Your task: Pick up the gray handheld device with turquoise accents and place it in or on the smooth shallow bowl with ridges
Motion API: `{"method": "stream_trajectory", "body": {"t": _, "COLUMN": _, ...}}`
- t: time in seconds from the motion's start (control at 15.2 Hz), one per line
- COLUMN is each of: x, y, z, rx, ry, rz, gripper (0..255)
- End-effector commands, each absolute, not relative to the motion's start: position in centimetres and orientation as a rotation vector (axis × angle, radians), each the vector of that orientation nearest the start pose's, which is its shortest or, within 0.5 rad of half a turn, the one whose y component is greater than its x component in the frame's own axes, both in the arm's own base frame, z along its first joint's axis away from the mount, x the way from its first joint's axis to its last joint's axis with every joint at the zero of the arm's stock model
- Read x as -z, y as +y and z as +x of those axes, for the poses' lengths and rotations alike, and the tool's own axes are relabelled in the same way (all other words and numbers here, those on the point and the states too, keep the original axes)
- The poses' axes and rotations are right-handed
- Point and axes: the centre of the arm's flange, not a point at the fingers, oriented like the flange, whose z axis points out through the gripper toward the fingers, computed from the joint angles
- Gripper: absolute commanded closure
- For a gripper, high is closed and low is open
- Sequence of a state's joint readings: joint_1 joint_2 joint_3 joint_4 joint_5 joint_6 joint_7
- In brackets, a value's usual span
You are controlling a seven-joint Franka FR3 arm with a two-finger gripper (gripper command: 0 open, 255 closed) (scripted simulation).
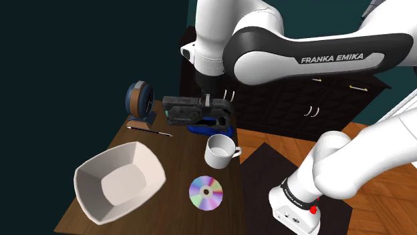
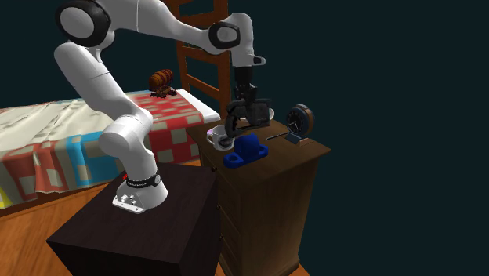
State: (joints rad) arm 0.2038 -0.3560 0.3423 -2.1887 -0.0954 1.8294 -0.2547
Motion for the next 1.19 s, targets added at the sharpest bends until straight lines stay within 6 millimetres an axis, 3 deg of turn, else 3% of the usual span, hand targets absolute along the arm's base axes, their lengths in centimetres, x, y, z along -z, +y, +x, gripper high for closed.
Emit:
{"method": "stream_trajectory", "body": {"t": 0.0, "x": -53.4, "y": 24.0, "z": 38.2, "rx": 0.010, "ry": -1.313, "rz": -3.084, "gripper": 255}}
{"method": "stream_trajectory", "body": {"t": 0.46, "x": -56.8, "y": 24.0, "z": 38.2, "rx": 0.009, "ry": -1.313, "rz": -3.084, "gripper": 255}}
{"method": "stream_trajectory", "body": {"t": 1.12, "x": -59.0, "y": 37.0, "z": 38.0, "rx": 0.010, "ry": -1.313, "rz": -3.084, "gripper": 255}}
